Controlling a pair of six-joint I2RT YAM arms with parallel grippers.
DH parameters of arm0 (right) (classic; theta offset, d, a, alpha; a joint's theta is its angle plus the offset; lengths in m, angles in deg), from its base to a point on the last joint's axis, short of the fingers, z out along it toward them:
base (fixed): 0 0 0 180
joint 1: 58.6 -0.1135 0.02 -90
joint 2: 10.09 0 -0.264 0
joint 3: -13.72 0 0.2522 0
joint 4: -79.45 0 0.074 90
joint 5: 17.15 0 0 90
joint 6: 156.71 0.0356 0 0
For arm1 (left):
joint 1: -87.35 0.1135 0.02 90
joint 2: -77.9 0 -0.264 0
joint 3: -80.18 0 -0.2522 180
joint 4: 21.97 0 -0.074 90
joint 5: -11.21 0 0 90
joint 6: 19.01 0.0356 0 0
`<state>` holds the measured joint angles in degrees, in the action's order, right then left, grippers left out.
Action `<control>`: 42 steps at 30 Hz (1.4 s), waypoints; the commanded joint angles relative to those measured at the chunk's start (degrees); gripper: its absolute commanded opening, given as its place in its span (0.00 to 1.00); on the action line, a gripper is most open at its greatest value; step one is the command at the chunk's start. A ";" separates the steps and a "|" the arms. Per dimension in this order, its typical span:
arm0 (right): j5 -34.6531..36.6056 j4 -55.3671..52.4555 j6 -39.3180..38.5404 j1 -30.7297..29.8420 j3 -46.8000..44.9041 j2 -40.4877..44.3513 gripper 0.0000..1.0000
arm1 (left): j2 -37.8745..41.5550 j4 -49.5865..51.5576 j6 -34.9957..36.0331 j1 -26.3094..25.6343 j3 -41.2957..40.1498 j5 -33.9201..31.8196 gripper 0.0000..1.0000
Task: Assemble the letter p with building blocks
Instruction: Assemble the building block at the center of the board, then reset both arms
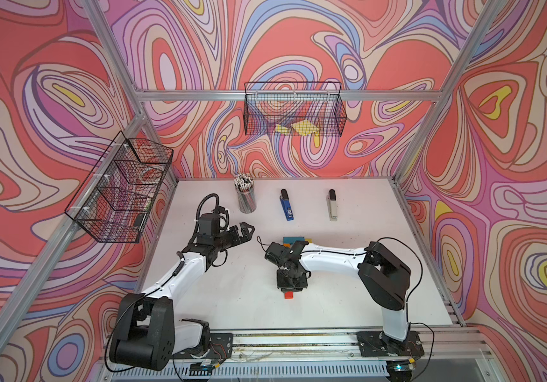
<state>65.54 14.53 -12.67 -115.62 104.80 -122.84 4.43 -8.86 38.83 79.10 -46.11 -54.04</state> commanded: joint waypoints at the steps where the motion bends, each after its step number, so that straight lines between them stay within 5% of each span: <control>1: 2.00 1.85 -0.65 0.43 0.76 -1.26 0.37 | 0.51 0.09 0.29 0.35 -0.33 -0.62 0.99; 9: 4.89 0.41 0.89 -0.43 2.83 4.13 0.71 | 1.57 0.05 0.14 0.35 -0.66 -0.88 0.99; 11: 7.07 0.13 0.63 -1.53 3.92 6.62 0.98 | 1.96 0.53 0.54 0.36 -0.25 -0.71 0.99; 16: 17.16 1.98 -2.44 -3.76 3.02 19.04 0.98 | 4.97 0.72 2.87 0.34 -0.40 -2.71 0.99; 19: 30.31 0.25 -7.52 -2.49 1.31 27.52 0.98 | 6.20 2.82 6.18 0.34 1.03 -7.11 0.99; 22: 35.22 3.66 -14.45 5.40 -4.71 35.88 0.98 | 7.06 3.40 9.97 0.35 1.70 -13.24 0.99; 27: 29.83 24.11 -27.90 25.36 -23.30 50.29 0.98 | 7.66 0.02 15.45 0.38 -0.91 -24.48 0.99; 30: 31.79 34.43 -37.02 31.21 -30.72 54.44 0.98 | 7.29 -6.78 18.36 0.34 -5.21 -29.38 0.99; 35: 36.86 57.63 -45.00 37.29 -43.95 53.21 0.98 | 8.49 -24.36 21.89 0.78 -15.29 -39.36 0.99; 42: 40.95 94.76 -53.41 41.46 -54.76 33.42 0.98 | 5.95 -32.17 24.43 1.09 -19.16 -43.83 0.99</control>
<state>103.85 87.10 -60.04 -75.05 52.21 -84.02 11.31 -32.99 60.86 79.58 -65.06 -93.86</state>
